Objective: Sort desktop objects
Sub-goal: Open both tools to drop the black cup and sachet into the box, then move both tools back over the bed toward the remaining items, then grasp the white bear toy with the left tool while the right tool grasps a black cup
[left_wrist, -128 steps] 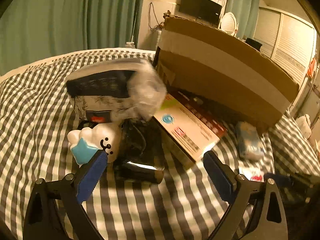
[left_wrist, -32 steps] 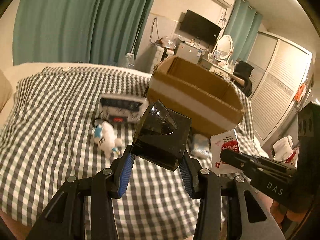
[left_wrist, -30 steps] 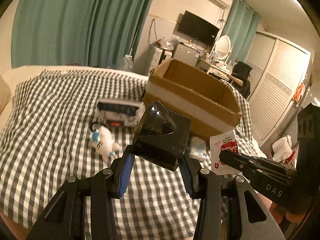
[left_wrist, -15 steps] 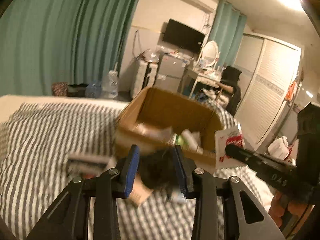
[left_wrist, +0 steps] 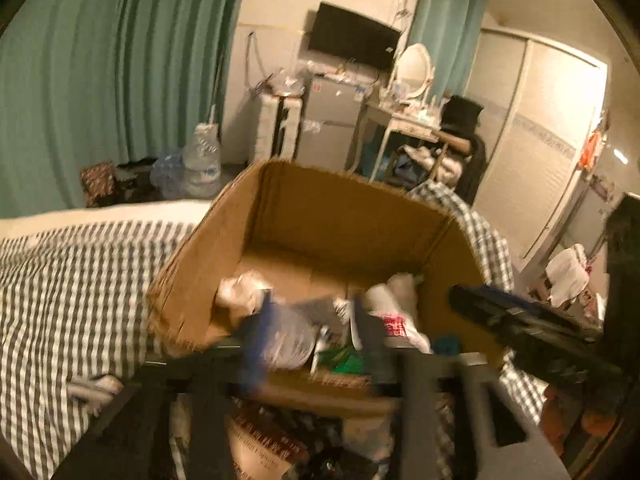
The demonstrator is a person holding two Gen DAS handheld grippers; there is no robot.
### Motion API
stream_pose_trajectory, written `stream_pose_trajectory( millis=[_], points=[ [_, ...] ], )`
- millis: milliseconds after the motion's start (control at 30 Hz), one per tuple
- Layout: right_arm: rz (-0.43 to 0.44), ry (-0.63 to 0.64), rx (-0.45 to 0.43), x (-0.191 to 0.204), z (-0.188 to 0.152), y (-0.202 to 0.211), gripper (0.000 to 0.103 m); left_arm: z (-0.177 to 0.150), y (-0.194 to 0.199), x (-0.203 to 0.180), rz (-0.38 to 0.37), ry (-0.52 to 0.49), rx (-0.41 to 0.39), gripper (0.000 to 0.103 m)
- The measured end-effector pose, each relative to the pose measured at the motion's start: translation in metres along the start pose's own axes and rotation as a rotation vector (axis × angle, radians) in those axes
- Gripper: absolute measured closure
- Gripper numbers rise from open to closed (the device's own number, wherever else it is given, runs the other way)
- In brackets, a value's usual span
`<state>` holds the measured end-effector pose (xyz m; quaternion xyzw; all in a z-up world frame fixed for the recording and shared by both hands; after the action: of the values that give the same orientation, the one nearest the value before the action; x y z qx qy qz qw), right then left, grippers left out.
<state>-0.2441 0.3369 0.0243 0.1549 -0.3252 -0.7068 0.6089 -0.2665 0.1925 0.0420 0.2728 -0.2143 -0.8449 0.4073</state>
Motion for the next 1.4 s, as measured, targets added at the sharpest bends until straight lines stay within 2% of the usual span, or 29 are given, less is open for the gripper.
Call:
stream_pose_trajectory(
  millis=[67, 133, 267, 333, 433, 533, 700, 833, 900, 1200, 1267, 1333, 1400],
  points=[
    [0.026, -0.024, -0.007, -0.005, -0.009, 0.01, 0.04, -0.014, 0.013, 0.006, 0.05, 0.009, -0.016, 0.013],
    [0.039, -0.01, -0.023, -0.002, -0.02, 0.026, 0.04, -0.028, 0.029, 0.014, 0.083, 0.001, -0.019, 0.013],
    [0.077, 0.068, -0.036, 0.018, -0.055, 0.057, 0.038, -0.066, 0.072, 0.04, 0.176, -0.012, 0.015, 0.006],
    [0.096, 0.119, -0.032, 0.034, -0.077, 0.065, 0.033, -0.086, 0.09, 0.053, 0.221, -0.016, 0.017, 0.003],
    [0.112, 0.202, -0.001, 0.058, -0.111, 0.063, 0.028, -0.119, 0.112, 0.078, 0.276, 0.0, 0.024, 0.0],
    [0.076, 0.27, 0.069, 0.083, -0.143, 0.044, 0.028, -0.153, 0.121, 0.103, 0.286, 0.073, 0.068, 0.0],
    [-0.028, 0.224, 0.163, 0.086, -0.166, 0.007, 0.028, -0.19, 0.116, 0.136, 0.298, 0.226, 0.056, 0.0],
    [-0.126, 0.17, 0.182, 0.085, -0.172, -0.011, 0.028, -0.204, 0.093, 0.153, 0.317, 0.328, 0.049, 0.0],
    [-0.153, 0.144, 0.205, 0.085, -0.172, -0.023, 0.028, -0.208, 0.076, 0.157, 0.303, 0.366, 0.053, 0.0],
    [-0.16, 0.16, 0.237, 0.091, -0.173, -0.049, 0.029, -0.196, 0.031, 0.155, 0.308, 0.281, 0.047, 0.0],
    [-0.174, 0.186, 0.233, 0.092, -0.175, -0.05, 0.041, -0.197, 0.025, 0.159, 0.281, 0.301, 0.049, 0.0],
    [-0.17, 0.195, 0.231, 0.092, -0.177, -0.049, 0.044, -0.199, 0.023, 0.161, 0.263, 0.315, 0.036, 0.006],
    [-0.157, 0.186, 0.233, 0.09, -0.178, -0.046, 0.047, -0.201, 0.023, 0.162, 0.27, 0.313, 0.036, 0.021]
  ],
)
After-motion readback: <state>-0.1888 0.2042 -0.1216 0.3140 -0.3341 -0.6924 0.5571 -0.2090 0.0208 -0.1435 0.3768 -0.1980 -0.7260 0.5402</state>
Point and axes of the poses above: each gripper's, at about its wrist camera, not at the fingertips, and y roughly against the way its jaws point, x to its left, z to its top, the point moved 3 cm from there along -y, roughly the way its jaws point, and after that the axes turned 9 degrees about -z, right-handed, at the moved point
